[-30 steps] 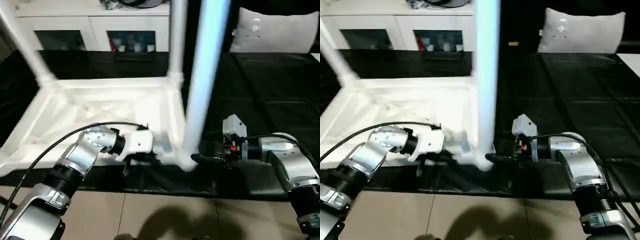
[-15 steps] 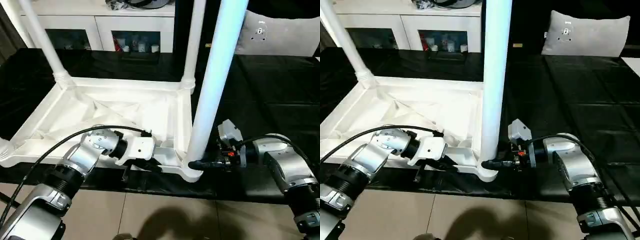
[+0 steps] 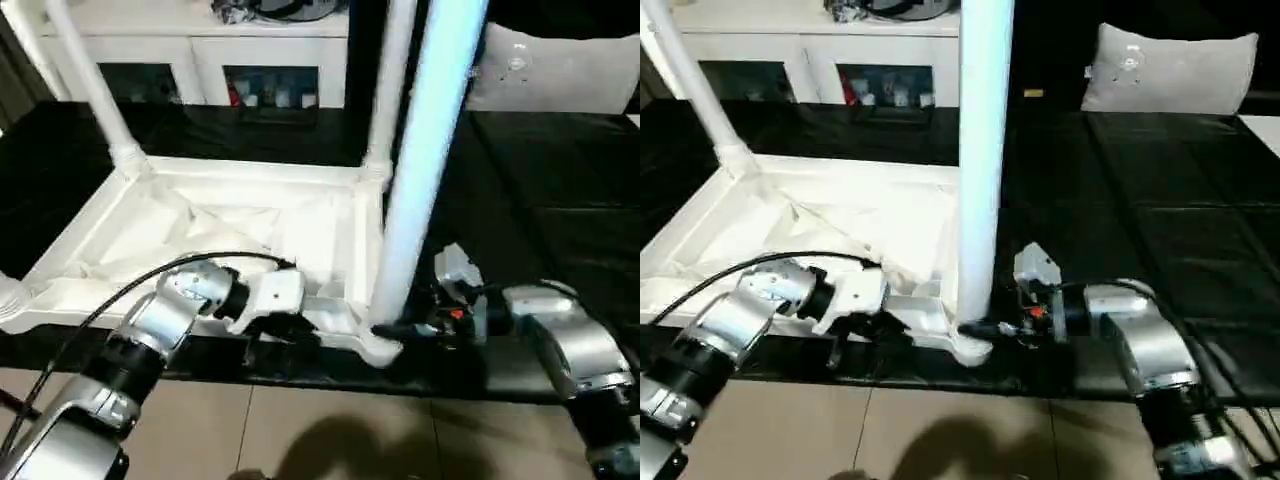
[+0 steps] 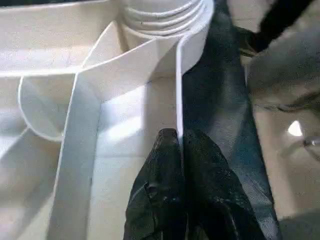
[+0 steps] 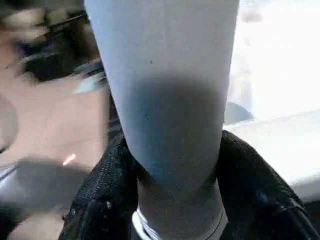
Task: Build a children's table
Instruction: Rotate leg to tighten
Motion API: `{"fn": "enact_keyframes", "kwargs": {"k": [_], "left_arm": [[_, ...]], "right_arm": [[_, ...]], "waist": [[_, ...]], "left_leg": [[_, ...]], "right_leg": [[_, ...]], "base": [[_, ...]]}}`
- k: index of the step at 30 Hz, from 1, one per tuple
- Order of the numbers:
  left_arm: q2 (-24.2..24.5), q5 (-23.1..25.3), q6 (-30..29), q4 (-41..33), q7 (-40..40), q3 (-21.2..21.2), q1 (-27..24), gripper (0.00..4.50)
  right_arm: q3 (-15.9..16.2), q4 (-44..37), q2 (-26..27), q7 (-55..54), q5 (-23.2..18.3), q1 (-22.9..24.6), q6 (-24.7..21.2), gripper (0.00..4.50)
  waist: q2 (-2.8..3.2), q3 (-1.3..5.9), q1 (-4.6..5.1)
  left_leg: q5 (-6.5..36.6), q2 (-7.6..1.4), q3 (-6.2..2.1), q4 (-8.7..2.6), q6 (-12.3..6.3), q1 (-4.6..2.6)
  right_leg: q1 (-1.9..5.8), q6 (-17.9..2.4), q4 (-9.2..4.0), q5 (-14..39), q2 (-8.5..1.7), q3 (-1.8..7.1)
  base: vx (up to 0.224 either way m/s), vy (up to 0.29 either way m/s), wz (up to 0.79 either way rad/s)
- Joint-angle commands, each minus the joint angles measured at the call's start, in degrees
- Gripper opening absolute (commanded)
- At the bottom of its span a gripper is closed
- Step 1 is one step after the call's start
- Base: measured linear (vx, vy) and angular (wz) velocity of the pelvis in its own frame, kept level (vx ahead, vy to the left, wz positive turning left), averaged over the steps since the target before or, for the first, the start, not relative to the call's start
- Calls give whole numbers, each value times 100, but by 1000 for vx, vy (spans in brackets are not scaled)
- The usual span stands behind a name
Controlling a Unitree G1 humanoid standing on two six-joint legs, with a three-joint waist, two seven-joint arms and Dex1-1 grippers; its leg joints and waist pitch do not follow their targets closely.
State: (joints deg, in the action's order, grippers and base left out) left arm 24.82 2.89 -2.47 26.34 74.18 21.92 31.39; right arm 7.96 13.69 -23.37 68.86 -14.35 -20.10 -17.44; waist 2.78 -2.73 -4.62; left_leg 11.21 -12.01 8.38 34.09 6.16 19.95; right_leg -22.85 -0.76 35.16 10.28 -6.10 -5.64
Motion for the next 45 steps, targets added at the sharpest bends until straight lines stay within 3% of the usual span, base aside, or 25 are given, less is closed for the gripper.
{"fn": "enact_keyframes", "kwargs": {"k": [1,2,3,6,8,10,11,14,17,20,25,26,34,35,36,37,40,45], "left_arm": [[-360,-160,-361,-452,-276,69,-34,0],[-486,-235,-701,-659,-538,-52,-52,0],[-649,-242,-973,-766,-860,-164,-34,0],[-1058,-117,-1423,-851,-1635,-355,51,0],[-1097,-88,-1448,-843,-1705,-361,60,0],[-1475,220,-1764,-827,-2320,-370,101,0],[-1487,231,-1793,-837,-2349,-364,102,0],[-1510,327,-1860,-843,-2509,-317,133,0],[-1502,411,-2033,-941,-2662,-303,126,0],[-1327,485,-1881,-899,-2586,-285,91,0],[-1128,474,-1611,-816,-2356,-234,36,0],[-1076,465,-1519,-786,-2280,-222,23,0],[-507,358,-729,-500,-1455,-23,-51,0],[-363,329,-414,-395,-1179,40,-44,0],[-309,322,-264,-355,-1058,70,-38,0],[-296,321,-239,-348,-1027,79,-35,0],[-60,355,277,-176,-494,290,49,0],[47,310,754,18,7,466,158,0]], "right_arm": [[65,99,425,-898,110,-166,-326,193],[-71,197,737,-1486,174,-270,-471,193],[-134,297,965,-1869,231,-367,-556,193],[-196,576,1420,-2651,404,-603,-710,193],[-212,628,1463,-2749,426,-635,-694,193],[-396,1087,1840,-3576,543,-876,-366,193],[-408,1084,1854,-3588,535,-874,-363,228],[-562,996,1926,-3684,461,-843,-318,266],[-672,857,1932,-3711,490,-799,-363,296],[-665,749,1541,-3313,490,-625,-12,316],[-717,577,1086,-2783,370,-448,90,364],[-718,549,972,-2649,365,-417,129,375],[-743,467,82,-1485,226,-354,327,429],[-702,451,-127,-1097,133,-370,318,429],[-667,432,-202,-926,87,-368,312,429],[-656,427,-217,-887,78,-368,311,429],[-454,369,-460,-71,-89,-380,361,429],[-160,376,-596,674,-152,-442,484,393]], "waist": [[-67,317,48],[-29,309,109],[-41,306,204],[-33,315,360],[-43,329,399],[-45,359,464],[-72,367,466],[-59,405,412],[-41,417,356],[-32,405,308],[-28,385,233],[-3,387,216],[-25,388,172],[-30,390,161],[-86,391,135],[-68,387,128],[-91,387,89],[-78,377,29]], "left_leg": [[1439,-8,69,-451,-131,75],[1551,4,50,-458,-73,61],[1615,7,42,-463,-34,80],[1573,40,27,-443,-52,112],[1568,49,37,-428,-109,108],[1366,38,44,-412,-182,131],[1264,35,61,-397,-230,119],[798,31,81,-370,-425,141],[549,9,83,-365,-510,131],[701,2,96,-363,-528,114],[876,1,101,-378,-469,101],[881,3,97,-377,-472,100],[954,0,92,-373,-514,103],[982,3,93,-368,-546,103],[917,-5,95,-367,-578,109],[909,-14,99,-371,-579,105],[896,-35,103,-368,-634,99],[949,-43,109,-378,-561,89]], "right_leg": [[339,-740,-538,2618,-182,194],[313,-624,-576,2858,-183,180],[308,-606,-583,2863,-171,172],[308,-583,-610,2788,-152,145],[304,-610,-624,2709,-152,154],[305,-762,-579,2318,-151,173],[294,-844,-575,2148,-150,184],[338,-1097,-495,1274,-131,209],[355,-1284,-424,733,-128,219],[357,-1309,-444,768,-128,220],[355,-1190,-484,1098,-133,226],[354,-1191,-479,1112,-133,222],[353,-1179,-485,1201,-135,213],[355,-1179,-492,1233,-133,211],[357,-1200,-467,1196,-136,219],[352,-1200,-463,1186,-137,223],[341,-1198,-453,1211,-144,225],[324,-1174,-469,1426,-155,227]], "base": [[0,0,0],[0,0,0],[0,0,0],[0,0,0],[0,0,0],[0,0,0],[0,0,0],[0,0,0],[0,0,0],[0,0,0],[0,0,0],[0,0,0],[0,0,0],[0,0,0],[0,0,0],[0,0,0],[0,0,0],[0,0,0]]}}
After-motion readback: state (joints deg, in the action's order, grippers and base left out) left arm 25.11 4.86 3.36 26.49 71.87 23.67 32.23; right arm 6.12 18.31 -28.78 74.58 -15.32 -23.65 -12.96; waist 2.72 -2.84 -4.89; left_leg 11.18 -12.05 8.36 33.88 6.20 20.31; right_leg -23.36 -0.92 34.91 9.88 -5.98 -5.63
